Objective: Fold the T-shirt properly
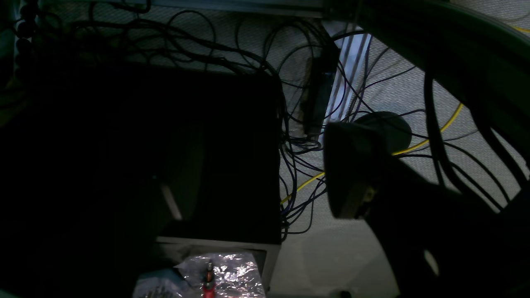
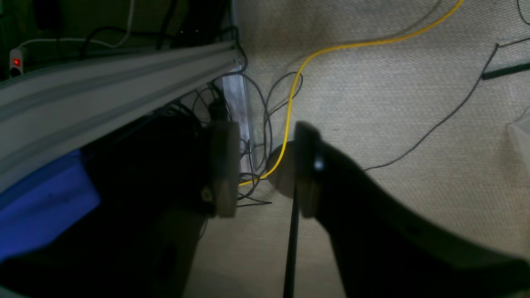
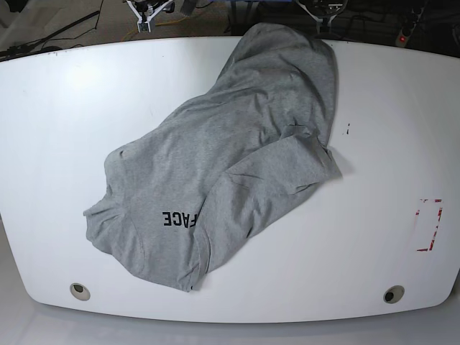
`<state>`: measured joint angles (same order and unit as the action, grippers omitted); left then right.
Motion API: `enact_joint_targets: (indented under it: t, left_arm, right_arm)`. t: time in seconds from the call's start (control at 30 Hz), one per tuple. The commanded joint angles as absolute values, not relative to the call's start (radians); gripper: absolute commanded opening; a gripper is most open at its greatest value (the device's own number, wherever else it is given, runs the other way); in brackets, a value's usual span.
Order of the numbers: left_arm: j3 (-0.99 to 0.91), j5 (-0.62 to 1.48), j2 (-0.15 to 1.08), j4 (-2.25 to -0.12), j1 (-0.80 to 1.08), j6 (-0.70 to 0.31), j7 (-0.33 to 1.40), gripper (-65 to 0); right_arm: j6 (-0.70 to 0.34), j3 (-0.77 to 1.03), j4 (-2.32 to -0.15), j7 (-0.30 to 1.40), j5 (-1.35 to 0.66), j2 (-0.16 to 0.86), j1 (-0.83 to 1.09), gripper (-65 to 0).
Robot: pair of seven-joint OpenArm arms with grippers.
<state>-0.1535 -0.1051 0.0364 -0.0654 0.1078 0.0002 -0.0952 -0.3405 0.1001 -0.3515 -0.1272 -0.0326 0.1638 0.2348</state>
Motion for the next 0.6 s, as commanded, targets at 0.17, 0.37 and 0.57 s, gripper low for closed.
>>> enact_joint_targets:
  t: [0.17,0.37,0.57]
  left_arm:
    - [-0.156,-0.105,0.031,-0.074,0.117,0.001,-0.101,-23.6]
    - [-0.156,-0.105,0.031,-0.076,0.117,0.001,-0.101,-23.6]
    - [-0.154,-0.108,0.031,-0.219,0.196,0.001,-0.097,-23.6]
  right_arm:
    - [-0.338,0.104,-0.354,-0.136,-0.025,0.122,0.226,-44.2]
    - [-0.338,0.104,-0.355,-0.136,-0.025,0.104,0.226,-44.2]
    - [-0.338,0.104,-0.363,-0.137,-0.025,0.099,0.237,-44.5]
